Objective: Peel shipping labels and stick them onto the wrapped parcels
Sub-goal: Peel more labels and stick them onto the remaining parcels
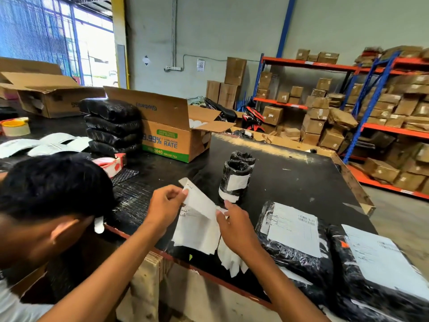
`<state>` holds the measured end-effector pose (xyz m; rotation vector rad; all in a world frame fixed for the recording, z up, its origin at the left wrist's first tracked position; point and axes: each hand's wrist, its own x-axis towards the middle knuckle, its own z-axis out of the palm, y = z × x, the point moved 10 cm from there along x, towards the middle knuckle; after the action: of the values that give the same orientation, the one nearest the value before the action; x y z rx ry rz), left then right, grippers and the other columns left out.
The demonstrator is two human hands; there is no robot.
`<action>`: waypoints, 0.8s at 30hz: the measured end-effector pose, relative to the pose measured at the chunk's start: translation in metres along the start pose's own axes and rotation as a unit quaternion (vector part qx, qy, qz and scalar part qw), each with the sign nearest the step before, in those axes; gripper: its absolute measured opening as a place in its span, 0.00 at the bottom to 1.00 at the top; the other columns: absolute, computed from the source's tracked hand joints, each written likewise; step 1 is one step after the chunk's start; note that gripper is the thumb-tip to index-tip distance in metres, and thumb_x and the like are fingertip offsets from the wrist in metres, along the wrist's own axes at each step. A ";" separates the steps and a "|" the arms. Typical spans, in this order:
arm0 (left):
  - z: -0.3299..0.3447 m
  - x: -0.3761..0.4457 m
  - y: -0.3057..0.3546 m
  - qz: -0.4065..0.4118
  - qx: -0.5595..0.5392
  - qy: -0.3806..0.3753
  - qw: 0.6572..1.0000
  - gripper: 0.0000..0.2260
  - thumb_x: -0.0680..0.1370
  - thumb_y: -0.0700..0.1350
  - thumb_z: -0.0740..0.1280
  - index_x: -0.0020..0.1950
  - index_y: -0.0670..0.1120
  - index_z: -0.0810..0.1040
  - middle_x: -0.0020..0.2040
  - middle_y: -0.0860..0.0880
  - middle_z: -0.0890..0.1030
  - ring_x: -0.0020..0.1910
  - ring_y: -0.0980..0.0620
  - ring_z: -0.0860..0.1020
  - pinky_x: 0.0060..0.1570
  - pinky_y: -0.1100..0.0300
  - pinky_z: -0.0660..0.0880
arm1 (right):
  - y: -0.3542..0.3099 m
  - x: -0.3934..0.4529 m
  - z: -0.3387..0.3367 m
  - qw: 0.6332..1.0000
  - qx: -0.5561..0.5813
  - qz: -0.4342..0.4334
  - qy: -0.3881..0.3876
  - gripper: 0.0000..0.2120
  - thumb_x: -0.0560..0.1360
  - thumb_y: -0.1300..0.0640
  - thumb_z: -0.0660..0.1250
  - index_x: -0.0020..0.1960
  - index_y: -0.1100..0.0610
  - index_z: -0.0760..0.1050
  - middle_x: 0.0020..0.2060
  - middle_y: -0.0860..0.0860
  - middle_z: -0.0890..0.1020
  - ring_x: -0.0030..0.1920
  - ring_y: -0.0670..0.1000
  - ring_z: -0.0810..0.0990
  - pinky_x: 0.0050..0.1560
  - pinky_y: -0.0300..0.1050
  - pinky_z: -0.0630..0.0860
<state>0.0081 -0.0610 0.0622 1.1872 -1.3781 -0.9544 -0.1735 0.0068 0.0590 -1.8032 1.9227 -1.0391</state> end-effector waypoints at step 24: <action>0.027 -0.053 0.080 0.000 -0.132 -0.079 0.988 0.07 0.78 0.42 0.67 0.47 0.38 0.81 0.34 0.46 0.79 0.27 0.59 0.75 0.28 0.65 0.71 | -0.040 -0.077 -0.095 0.933 0.358 0.009 -0.045 0.06 0.75 0.65 0.66 0.43 0.64 0.81 0.36 0.58 0.86 0.33 0.51 0.82 0.38 0.41 0.80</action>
<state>-0.0321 0.0053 0.1249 0.9283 -1.3257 -1.2125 -0.1946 0.1106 0.1320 -1.3708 1.2495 -1.3850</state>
